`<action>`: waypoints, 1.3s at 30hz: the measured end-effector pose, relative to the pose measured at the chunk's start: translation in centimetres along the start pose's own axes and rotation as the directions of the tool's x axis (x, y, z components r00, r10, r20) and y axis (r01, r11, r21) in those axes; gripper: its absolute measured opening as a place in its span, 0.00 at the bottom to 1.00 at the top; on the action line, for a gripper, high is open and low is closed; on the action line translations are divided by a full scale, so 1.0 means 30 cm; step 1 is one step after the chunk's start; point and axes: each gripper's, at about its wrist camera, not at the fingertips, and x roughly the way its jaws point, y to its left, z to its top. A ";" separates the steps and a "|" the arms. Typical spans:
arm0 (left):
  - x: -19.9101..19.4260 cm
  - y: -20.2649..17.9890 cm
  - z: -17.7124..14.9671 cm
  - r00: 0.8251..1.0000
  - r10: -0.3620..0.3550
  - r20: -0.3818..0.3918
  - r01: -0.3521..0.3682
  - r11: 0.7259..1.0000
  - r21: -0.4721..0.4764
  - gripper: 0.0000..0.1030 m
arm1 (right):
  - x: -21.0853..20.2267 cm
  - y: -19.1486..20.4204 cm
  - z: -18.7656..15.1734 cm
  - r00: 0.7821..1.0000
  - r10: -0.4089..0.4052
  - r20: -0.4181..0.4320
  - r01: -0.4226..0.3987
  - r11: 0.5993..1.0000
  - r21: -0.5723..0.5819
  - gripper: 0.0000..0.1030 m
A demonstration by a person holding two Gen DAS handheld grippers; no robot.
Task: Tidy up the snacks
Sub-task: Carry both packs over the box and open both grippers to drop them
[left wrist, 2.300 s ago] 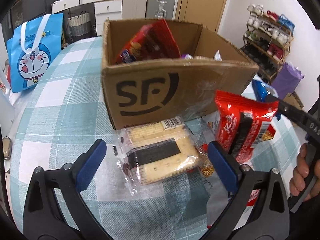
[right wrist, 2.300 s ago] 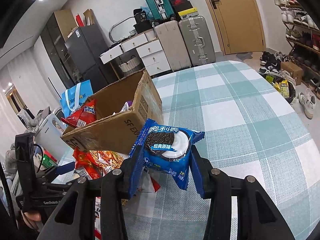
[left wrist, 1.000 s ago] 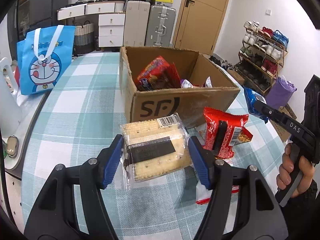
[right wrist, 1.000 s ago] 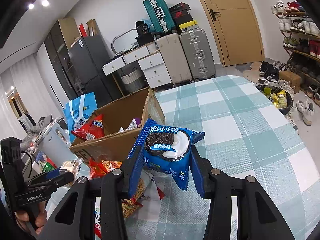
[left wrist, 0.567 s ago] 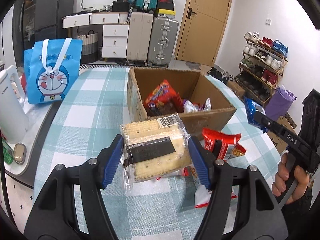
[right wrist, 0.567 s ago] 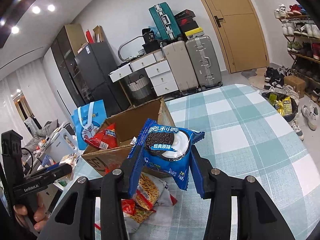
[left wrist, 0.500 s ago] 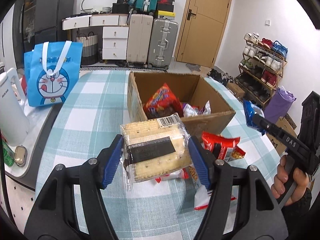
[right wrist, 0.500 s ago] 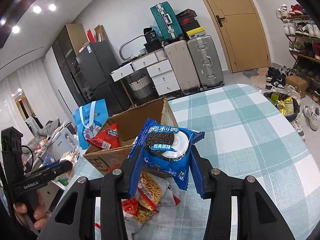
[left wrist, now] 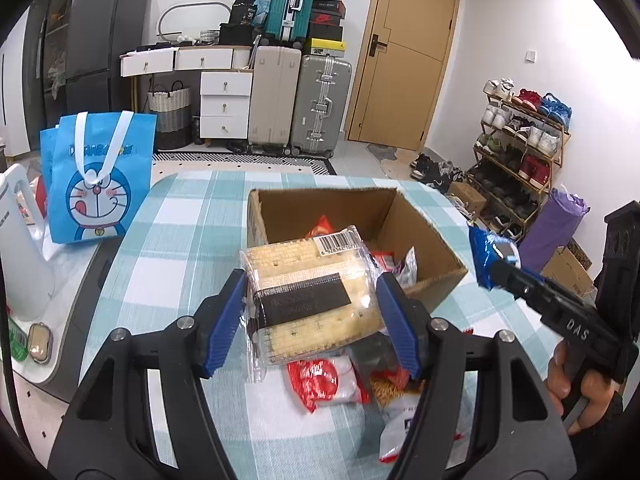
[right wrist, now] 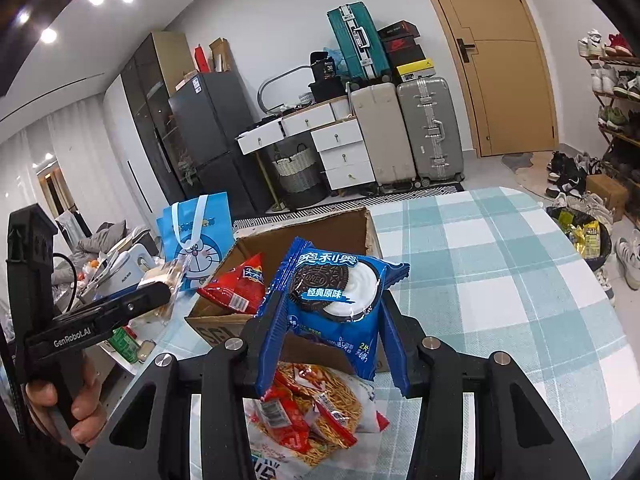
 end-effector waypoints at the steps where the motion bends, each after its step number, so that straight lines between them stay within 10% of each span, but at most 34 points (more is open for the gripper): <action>1: 0.006 -0.002 0.010 1.000 -0.002 -0.004 0.002 1.000 0.003 0.61 | 0.004 0.005 0.004 1.000 0.001 -0.001 -0.001 1.000 -0.002 0.43; 39: 0.420 -0.070 0.123 0.995 -0.002 -0.100 0.007 0.999 0.047 0.50 | 0.268 0.069 0.054 0.992 -0.041 -0.118 0.030 0.995 -0.093 0.44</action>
